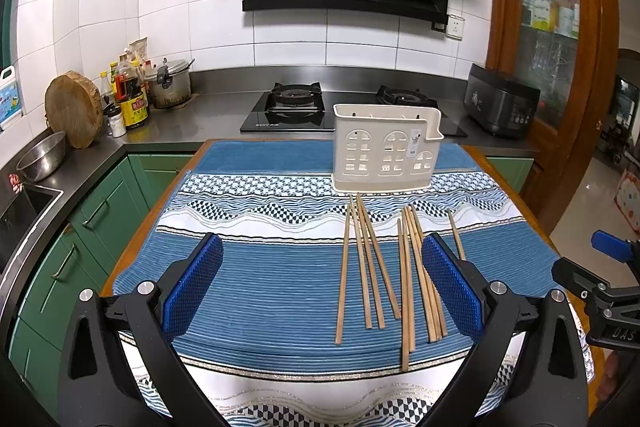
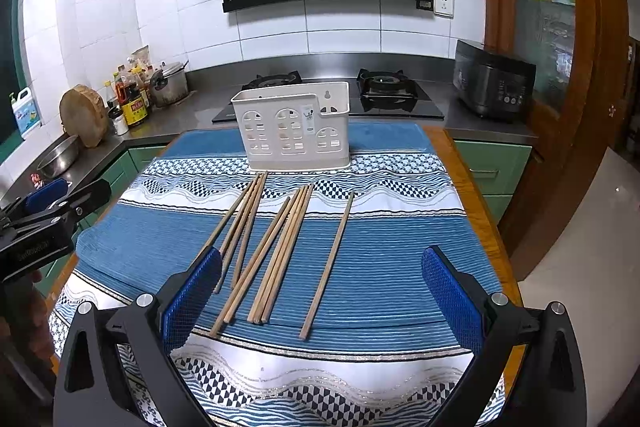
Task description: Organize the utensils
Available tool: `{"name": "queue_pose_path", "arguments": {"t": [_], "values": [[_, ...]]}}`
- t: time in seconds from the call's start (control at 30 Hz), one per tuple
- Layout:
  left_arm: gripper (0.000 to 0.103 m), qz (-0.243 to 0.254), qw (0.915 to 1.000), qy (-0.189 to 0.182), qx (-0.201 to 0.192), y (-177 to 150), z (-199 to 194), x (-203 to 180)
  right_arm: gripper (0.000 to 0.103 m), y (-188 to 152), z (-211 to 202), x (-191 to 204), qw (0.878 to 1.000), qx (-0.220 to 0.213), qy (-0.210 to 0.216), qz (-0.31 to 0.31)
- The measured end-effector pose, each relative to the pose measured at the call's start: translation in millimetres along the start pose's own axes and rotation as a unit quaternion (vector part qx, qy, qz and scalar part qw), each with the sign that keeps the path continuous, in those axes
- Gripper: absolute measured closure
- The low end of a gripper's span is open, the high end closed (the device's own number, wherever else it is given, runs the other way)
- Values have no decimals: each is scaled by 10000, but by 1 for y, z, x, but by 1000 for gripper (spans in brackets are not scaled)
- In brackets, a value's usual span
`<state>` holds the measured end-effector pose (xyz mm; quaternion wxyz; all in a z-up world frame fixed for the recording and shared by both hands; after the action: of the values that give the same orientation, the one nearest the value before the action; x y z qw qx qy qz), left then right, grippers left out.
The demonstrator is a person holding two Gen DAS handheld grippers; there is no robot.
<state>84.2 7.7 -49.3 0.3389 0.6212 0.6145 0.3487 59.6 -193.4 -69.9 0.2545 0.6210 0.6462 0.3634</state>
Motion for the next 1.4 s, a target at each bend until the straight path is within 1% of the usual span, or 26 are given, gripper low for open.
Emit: {"name": "queue_pose_path", "arguments": {"t": [0.33,0.83,1.17,1.27,1.4], "values": [[5,4,10000,-21,31,-2,1,-1,6,-5,5,0,10000,77,20,22],[5,-41,9999,-18,137,-3,14,1,6,-8,17,0,9998,201,9,14],[5,71,9999,43,143,-10,23,-2,6,-15,29,-1,9996,292,-17,-26],[5,124,9996,73,231,-15,28,-3,7,-18,34,-2,9994,349,-11,-19],[5,119,9993,-25,341,-21,34,-6,7,-24,40,-3,9990,437,-5,-11]]}}
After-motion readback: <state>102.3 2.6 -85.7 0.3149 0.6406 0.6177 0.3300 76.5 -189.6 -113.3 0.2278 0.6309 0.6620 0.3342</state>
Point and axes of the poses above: each gripper's, at about its wrist camera, not at the fingertips, and z roughly the way its jaws point, x to its left, y to its top, the point moved 10 cm from there along z, roughly the way its jaws point, and after that the axes turned 3 degrees about z, right-handed, at the moved point
